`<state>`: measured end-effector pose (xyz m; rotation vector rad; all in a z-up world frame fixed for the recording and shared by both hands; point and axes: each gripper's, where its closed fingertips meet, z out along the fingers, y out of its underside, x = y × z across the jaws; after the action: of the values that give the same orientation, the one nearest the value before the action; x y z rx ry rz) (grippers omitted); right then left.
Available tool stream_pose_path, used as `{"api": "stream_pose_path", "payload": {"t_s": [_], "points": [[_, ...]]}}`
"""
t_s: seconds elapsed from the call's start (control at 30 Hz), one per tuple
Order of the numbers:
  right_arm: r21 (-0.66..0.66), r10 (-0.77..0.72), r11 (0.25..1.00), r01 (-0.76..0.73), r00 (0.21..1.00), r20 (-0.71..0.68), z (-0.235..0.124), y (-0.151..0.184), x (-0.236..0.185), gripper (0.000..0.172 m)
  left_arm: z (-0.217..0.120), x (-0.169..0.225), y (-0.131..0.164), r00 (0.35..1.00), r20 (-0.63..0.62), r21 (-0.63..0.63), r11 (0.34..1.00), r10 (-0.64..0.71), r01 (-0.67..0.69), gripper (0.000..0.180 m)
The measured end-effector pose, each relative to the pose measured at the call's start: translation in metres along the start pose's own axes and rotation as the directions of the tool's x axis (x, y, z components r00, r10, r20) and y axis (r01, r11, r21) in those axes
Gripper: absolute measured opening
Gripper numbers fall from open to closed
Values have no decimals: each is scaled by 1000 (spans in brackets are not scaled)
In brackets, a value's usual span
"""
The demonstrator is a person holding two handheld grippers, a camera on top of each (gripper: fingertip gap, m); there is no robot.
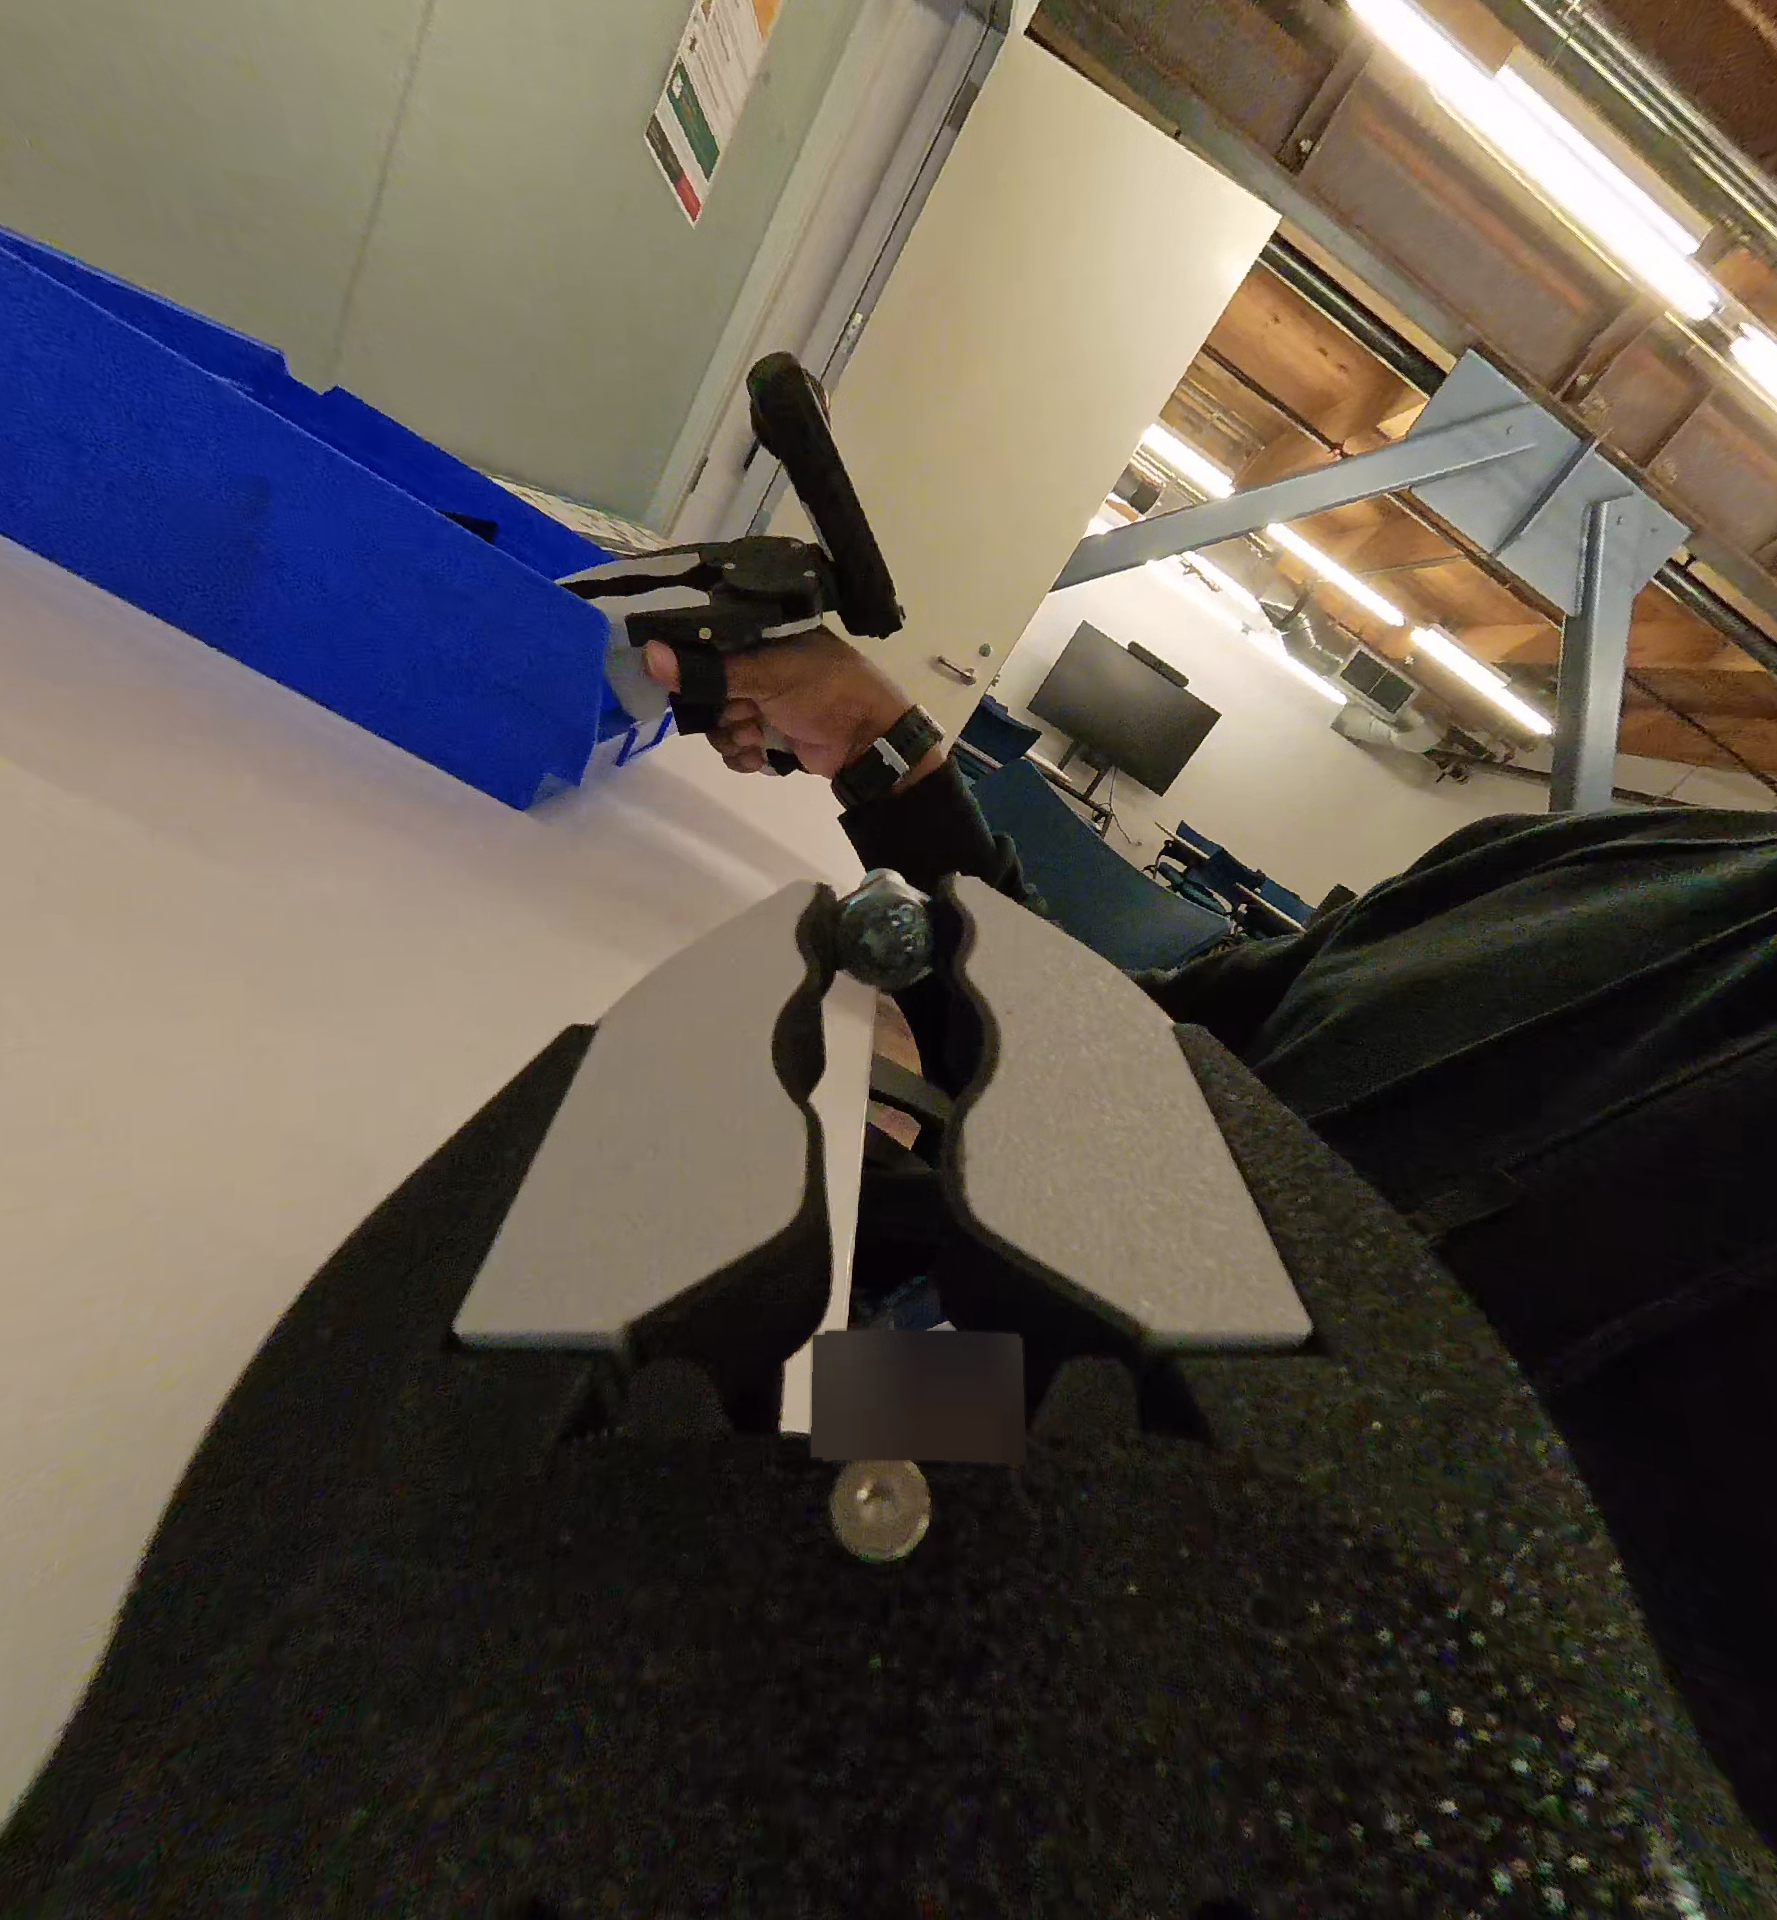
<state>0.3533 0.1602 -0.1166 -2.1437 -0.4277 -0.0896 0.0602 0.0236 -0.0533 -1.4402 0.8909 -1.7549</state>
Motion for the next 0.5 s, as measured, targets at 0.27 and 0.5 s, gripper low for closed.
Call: {"api": "stream_pose_path", "payload": {"t_s": [0.27,0.5], "points": [[48,-40,998,43,998,-53,-12,-5,3,42,2,-1,3,999,17,-25,999,27,-26,18],[709,-441,680,189,877,189,-124,-102,-150,36,11,8,-4,990,38,-41,990,136,-134,18]]}}
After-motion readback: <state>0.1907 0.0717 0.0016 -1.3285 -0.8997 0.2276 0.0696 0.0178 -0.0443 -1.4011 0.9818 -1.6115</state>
